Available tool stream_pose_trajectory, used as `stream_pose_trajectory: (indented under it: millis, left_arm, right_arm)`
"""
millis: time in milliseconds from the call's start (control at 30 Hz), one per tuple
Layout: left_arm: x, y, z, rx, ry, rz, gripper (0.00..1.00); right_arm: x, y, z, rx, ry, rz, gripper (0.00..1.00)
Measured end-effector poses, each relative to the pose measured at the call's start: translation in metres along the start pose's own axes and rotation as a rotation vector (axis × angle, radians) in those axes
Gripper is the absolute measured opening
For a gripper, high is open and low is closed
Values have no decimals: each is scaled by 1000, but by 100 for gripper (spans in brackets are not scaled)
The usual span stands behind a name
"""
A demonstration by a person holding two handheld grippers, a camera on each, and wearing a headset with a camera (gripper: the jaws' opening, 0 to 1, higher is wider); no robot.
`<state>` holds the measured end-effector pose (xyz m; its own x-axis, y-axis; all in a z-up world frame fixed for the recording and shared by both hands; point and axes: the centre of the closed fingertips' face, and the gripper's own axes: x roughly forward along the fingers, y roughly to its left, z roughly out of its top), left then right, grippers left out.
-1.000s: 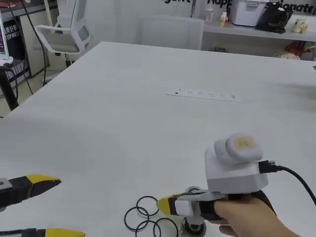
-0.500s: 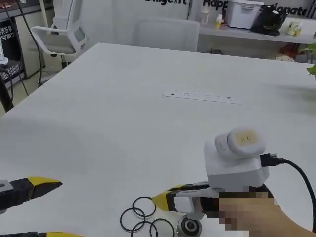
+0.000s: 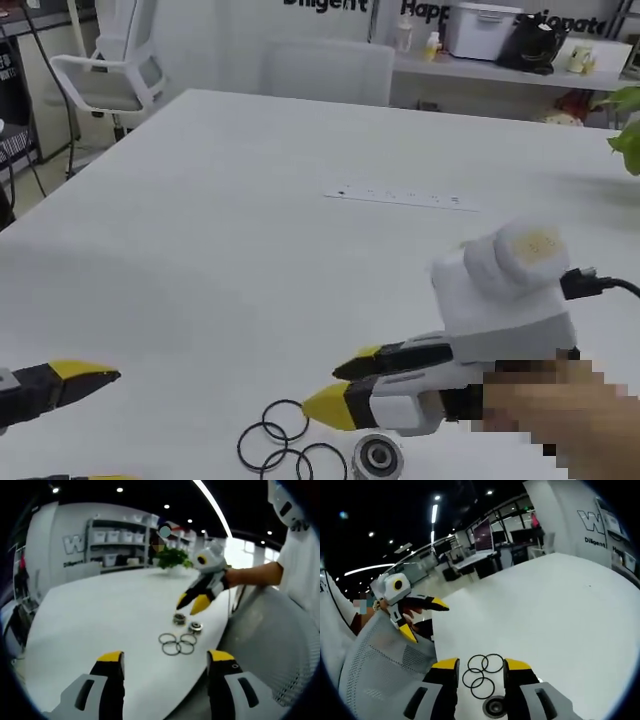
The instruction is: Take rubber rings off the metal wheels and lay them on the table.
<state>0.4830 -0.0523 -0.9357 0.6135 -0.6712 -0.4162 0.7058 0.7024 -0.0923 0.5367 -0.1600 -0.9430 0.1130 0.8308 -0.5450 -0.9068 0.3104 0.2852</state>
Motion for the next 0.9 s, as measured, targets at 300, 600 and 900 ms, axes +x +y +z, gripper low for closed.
stream_pose_trajectory:
  millis: [300,600,900]
  left_arm:
    - [0,-4,2,4,0,-8,69]
    - [-1,-5,5,4,-9,-7,71]
    - [2,-5,5,-2,-2,-6,75]
  right_arm:
    - [-30,9,16,-106,-66,-2,49]
    - [-67,9,16,-139,-134,-34,61]
    - [-94,10,11,-161,-194,-66,77]
